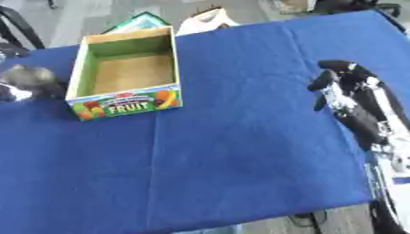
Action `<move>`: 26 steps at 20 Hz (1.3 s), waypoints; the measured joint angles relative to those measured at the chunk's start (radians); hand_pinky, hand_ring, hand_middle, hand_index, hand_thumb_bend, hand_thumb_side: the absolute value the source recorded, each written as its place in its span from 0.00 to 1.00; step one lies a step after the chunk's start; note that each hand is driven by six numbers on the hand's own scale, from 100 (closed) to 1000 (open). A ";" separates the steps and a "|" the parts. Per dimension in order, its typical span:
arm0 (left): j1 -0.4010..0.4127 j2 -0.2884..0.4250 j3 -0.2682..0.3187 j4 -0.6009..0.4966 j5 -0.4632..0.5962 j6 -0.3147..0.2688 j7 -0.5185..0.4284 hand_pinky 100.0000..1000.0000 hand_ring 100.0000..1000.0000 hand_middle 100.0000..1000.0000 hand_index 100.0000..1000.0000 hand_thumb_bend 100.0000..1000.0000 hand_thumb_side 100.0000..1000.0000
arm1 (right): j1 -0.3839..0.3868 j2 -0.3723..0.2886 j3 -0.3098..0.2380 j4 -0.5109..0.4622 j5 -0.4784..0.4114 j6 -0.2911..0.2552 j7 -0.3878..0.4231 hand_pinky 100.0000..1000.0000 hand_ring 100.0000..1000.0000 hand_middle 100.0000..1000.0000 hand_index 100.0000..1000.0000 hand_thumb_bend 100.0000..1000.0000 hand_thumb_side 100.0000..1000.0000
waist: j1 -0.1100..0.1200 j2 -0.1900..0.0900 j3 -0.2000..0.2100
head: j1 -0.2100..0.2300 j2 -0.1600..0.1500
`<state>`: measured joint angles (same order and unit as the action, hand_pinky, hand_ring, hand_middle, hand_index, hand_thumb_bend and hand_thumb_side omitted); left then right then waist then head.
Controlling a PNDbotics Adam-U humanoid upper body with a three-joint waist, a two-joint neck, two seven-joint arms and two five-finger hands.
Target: Pick up objects on the table and place them in the box.
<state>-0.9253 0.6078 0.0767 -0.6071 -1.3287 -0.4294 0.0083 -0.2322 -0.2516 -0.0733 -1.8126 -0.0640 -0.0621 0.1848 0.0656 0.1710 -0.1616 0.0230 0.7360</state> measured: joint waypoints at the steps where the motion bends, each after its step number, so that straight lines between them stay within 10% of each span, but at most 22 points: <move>1: 0.000 0.000 0.000 0.001 0.000 0.000 0.002 0.73 0.75 0.72 0.87 0.47 0.39 | -0.001 0.000 0.000 0.000 0.000 0.000 0.000 0.30 0.56 0.47 0.73 0.00 0.37 | 0.000 0.002 -0.002 | 0.000 0.000; 15: 0.011 -0.010 0.000 0.012 -0.023 0.022 0.090 0.59 0.56 0.52 0.75 0.34 0.30 | -0.006 0.000 -0.001 0.000 0.005 -0.003 0.003 0.30 0.56 0.47 0.73 0.00 0.36 | 0.003 0.035 -0.024 | 0.000 -0.008; 26: 0.021 -0.012 0.000 0.023 -0.034 0.019 0.109 0.13 0.16 0.10 0.36 0.08 0.15 | -0.006 0.000 -0.001 0.000 0.009 -0.004 0.004 0.30 0.56 0.47 0.73 0.00 0.36 | 0.002 0.035 -0.015 | -0.004 -0.008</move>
<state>-0.9047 0.5962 0.0763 -0.5844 -1.3631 -0.4108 0.1173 -0.2382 -0.2513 -0.0745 -1.8127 -0.0555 -0.0657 0.1884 0.0673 0.2065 -0.1767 0.0191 0.7282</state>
